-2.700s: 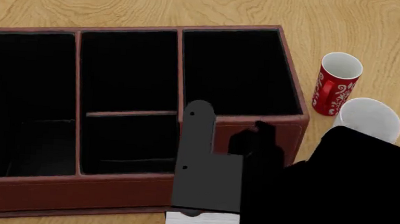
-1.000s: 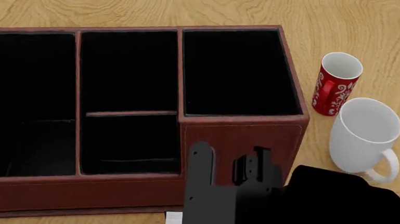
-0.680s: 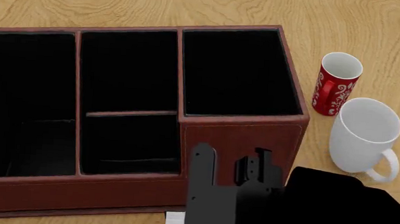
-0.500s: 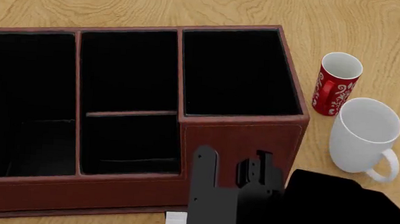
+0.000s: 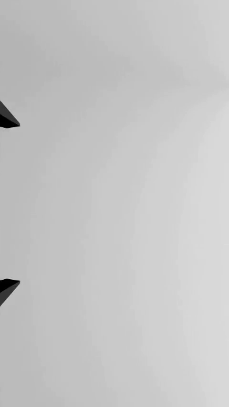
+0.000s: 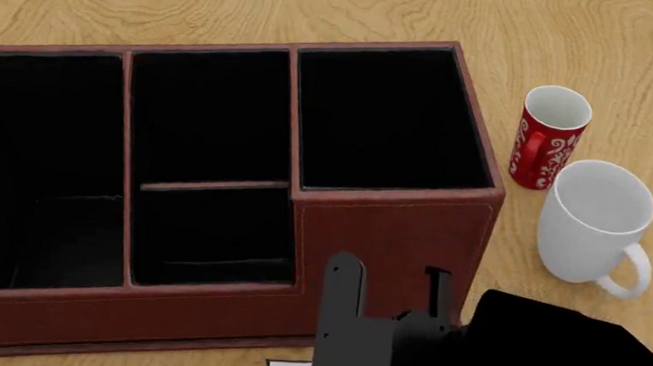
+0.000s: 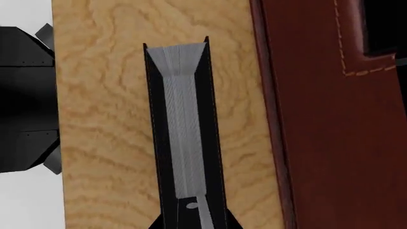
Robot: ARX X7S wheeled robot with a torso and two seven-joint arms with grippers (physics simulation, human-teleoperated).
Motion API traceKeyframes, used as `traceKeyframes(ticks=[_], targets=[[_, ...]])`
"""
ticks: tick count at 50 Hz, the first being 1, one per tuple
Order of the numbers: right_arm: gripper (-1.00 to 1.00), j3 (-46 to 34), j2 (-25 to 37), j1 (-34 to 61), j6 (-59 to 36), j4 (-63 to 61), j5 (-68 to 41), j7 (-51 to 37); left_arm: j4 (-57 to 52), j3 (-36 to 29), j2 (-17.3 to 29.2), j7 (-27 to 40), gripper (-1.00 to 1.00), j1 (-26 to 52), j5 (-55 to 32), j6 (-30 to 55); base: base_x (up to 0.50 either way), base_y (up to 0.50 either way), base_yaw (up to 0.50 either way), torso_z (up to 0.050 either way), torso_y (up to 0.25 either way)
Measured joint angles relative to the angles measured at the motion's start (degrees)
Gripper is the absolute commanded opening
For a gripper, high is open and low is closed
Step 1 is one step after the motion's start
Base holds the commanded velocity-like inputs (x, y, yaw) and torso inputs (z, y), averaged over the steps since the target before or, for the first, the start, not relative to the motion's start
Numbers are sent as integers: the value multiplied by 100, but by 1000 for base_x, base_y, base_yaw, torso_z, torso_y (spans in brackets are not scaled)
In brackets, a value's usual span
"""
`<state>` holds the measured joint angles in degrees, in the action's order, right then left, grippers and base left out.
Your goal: Pick up the book and place it in the right compartment of the caddy.
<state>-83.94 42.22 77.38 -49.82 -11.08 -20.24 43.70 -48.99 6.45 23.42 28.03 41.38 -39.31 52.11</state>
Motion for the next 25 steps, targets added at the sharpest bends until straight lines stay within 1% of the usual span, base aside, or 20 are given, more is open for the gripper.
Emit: traceKeyframes(ticks=[15,25], targets=[[-100,28,51,-15,-95,-184,-31,-20,21,-5,22,22,100,15,-29,-47,0,0,0,0,0],[-100,130,206,123,-285,-587,-108,39,78,-32,36,15,100,16,5,-131,0,0,0,0,0]])
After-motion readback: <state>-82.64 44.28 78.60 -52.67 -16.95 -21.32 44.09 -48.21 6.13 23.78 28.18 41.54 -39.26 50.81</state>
